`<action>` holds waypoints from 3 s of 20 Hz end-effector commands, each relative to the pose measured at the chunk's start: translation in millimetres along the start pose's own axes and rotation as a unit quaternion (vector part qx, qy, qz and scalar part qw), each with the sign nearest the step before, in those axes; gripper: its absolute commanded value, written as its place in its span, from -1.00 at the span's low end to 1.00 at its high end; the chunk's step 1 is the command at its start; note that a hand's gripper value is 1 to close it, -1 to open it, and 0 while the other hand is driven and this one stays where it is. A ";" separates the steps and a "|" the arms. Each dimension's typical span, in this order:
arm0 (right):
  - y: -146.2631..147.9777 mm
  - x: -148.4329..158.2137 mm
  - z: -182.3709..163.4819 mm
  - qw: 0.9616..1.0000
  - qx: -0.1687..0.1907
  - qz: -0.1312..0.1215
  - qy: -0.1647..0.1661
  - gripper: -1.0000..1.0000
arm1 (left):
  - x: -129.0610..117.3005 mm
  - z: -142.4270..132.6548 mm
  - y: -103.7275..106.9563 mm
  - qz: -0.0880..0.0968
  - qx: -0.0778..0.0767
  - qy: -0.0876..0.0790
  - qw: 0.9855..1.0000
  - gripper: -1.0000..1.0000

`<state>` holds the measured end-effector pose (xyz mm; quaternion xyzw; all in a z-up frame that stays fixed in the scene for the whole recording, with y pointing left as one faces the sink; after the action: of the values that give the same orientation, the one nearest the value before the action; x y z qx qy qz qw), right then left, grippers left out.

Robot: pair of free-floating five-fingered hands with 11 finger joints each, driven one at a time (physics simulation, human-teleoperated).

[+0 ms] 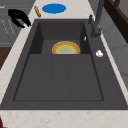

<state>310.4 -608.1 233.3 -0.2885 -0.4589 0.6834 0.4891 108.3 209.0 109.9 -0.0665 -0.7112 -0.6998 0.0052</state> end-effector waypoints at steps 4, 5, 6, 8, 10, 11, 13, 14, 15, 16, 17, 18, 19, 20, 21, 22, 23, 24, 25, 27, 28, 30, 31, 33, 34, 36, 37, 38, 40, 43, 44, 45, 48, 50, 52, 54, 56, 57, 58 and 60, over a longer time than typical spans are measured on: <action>-32.7 12.8 -10.0 0.999 -0.009 -0.015 0.042 1.00 | 0.0 0.0 0.0 0.000 0.000 0.000 1.000 0.00; -36.8 14.7 -12.2 0.999 -0.007 -0.016 0.042 1.00 | 0.0 0.0 0.0 0.000 0.000 0.000 1.000 0.00; -40.5 16.5 -15.0 0.999 -0.004 -0.017 0.043 1.00 | 0.0 0.0 0.0 0.000 0.000 0.000 1.000 0.00; -46.6 19.6 -21.9 0.999 -0.001 -0.014 0.048 1.00 | 0.0 0.0 0.0 0.000 0.000 0.000 1.000 0.00; -49.9 21.2 -34.2 0.999 0.000 -0.011 0.050 1.00 | 0.0 0.0 0.0 0.000 0.000 0.000 1.000 0.00; -51.6 22.2 -40.5 0.999 0.000 -0.010 0.051 1.00 | 0.0 0.0 0.0 0.000 0.000 0.000 1.000 0.00; -56.9 24.4 -51.5 0.999 -0.002 -0.008 0.052 1.00 | 0.0 0.0 0.0 0.000 0.000 0.000 1.000 0.00; -59.1 25.5 -56.6 0.999 -0.003 -0.008 0.053 1.00 | 0.0 0.0 0.0 0.000 0.000 0.000 1.000 0.00; -61.3 26.6 -61.8 0.998 -0.003 -0.008 0.055 1.00 | 0.0 0.0 0.0 0.000 0.000 0.000 1.000 0.00; -63.2 28.0 -66.5 0.998 -0.005 -0.007 0.058 1.00 | 0.0 0.0 0.0 0.000 0.000 0.000 1.000 0.00; -65.1 29.2 -70.9 0.998 -0.006 -0.007 0.062 1.00 | 0.0 0.0 0.0 0.000 0.000 0.000 1.000 0.00; -66.9 30.3 -75.1 0.998 -0.006 -0.007 0.066 1.00 | 0.0 0.0 0.0 0.000 0.000 0.000 1.000 0.00; -68.9 31.4 -79.6 0.998 -0.007 -0.007 0.070 1.00 | 0.0 0.0 0.0 0.000 0.000 0.000 1.000 0.00; -70.9 32.6 -84.1 0.997 -0.007 -0.006 0.074 1.00 | 0.0 0.0 0.0 0.000 0.000 0.000 1.000 0.00; -72.6 34.7 -88.0 0.997 -0.010 -0.007 0.075 1.00 | 0.0 0.0 0.0 0.000 0.000 0.000 1.000 0.00; -72.8 40.3 -89.3 0.997 -0.014 -0.005 0.076 1.00 | 0.0 0.0 0.0 0.000 0.000 0.000 1.000 0.00; -72.5 46.2 -89.0 0.997 -0.018 -0.002 0.078 1.00 | 0.0 0.0 0.0 0.000 0.000 0.000 1.000 0.00; -72.8 53.2 -90.4 0.997 -0.018 0.001 0.079 1.00 | 0.0 0.0 0.0 0.000 0.000 0.000 1.000 0.00; -74.1 58.6 -93.4 0.996 -0.018 0.004 0.082 1.00 | 0.0 0.0 0.0 0.000 0.000 0.000 1.000 0.00; -70.8 75.9 -88.0 0.997 -0.014 0.008 0.080 1.00 | 0.0 0.0 0.0 0.000 0.000 0.000 1.000 0.00; -68.3 81.8 -86.7 0.997 -0.017 0.009 0.078 1.00 | 0.0 0.0 0.0 0.000 0.000 0.000 1.000 0.00; -73.9 82.1 -91.3 0.996 -0.021 0.016 0.085 1.00 | 0.0 0.0 0.0 0.000 0.000 0.000 1.000 0.00; -73.8 87.0 -91.3 0.996 -0.022 0.016 0.085 1.00 | 0.0 0.0 0.0 0.000 0.000 0.000 1.000 0.00; -69.0 107.3 -106.0 0.996 -0.019 0.015 0.088 1.00 | 0.0 0.0 0.0 0.000 0.000 0.000 1.000 0.00; -71.9 111.9 -106.4 0.995 -0.021 0.014 0.095 1.00 | 0.0 0.0 0.0 0.000 0.000 0.000 1.000 0.00; -70.5 124.6 -113.3 0.995 -0.020 0.016 0.099 1.00 | 0.0 0.0 0.0 0.000 0.000 0.000 1.000 0.00; -71.0 130.4 -116.3 0.995 -0.019 0.016 0.101 1.00 | 0.0 0.0 0.0 0.000 0.000 0.000 1.000 0.00; -70.6 137.0 -119.7 0.995 -0.019 0.017 0.101 1.00 | 0.0 0.0 0.0 0.000 0.000 0.000 1.000 0.00; -70.7 150.4 -129.1 0.995 -0.018 0.019 0.099 1.00 | 0.0 0.0 0.0 0.000 0.000 0.000 1.000 0.00; -71.9 170.0 -140.3 0.995 -0.018 0.018 0.101 1.00 | 0.0 0.0 0.0 0.000 0.000 0.000 1.000 0.00; -72.5 176.9 -144.2 0.995 -0.018 0.019 0.101 1.00 | 0.0 0.0 0.0 0.000 0.000 0.000 1.000 0.00; -73.0 184.0 -148.0 0.995 -0.017 0.019 0.100 1.00 | 0.0 0.0 0.0 0.000 0.000 0.000 1.000 0.00; -75.8 204.1 -159.2 0.995 -0.017 0.019 0.101 1.00 | 0.0 0.0 0.0 0.000 0.000 0.000 1.000 0.00; -77.6 217.5 -166.6 0.994 -0.017 0.019 0.102 1.00 | 0.0 0.0 0.0 0.000 0.000 0.000 1.000 0.00; -80.1 230.7 -173.7 0.994 -0.016 0.019 0.103 1.00 | 0.0 0.0 0.0 0.000 0.000 0.000 1.000 0.00; -82.3 243.5 -180.9 0.994 -0.017 0.019 0.104 1.00 | 0.0 0.0 0.0 0.000 0.000 0.000 1.000 0.00; -84.6 256.5 -188.2 0.994 -0.017 0.019 0.105 1.00 | 0.0 0.0 0.0 0.000 0.000 0.000 1.000 0.00; -85.7 263.3 -191.7 0.994 -0.017 0.020 0.104 1.00 | 0.0 0.0 0.0 0.000 0.000 0.000 1.000 0.00; -86.8 270.3 -195.4 0.994 -0.017 0.020 0.103 1.00 | 0.0 0.0 0.0 0.000 0.000 0.000 1.000 0.00; -89.1 283.4 -202.5 0.994 -0.018 0.021 0.104 1.00 | 0.0 0.0 0.0 0.000 0.000 0.000 1.000 0.00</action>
<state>413.1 -285.8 246.3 -0.3704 -0.4141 0.6576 0.5088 108.3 209.0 109.9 -0.0665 -0.7112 -0.6998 0.0052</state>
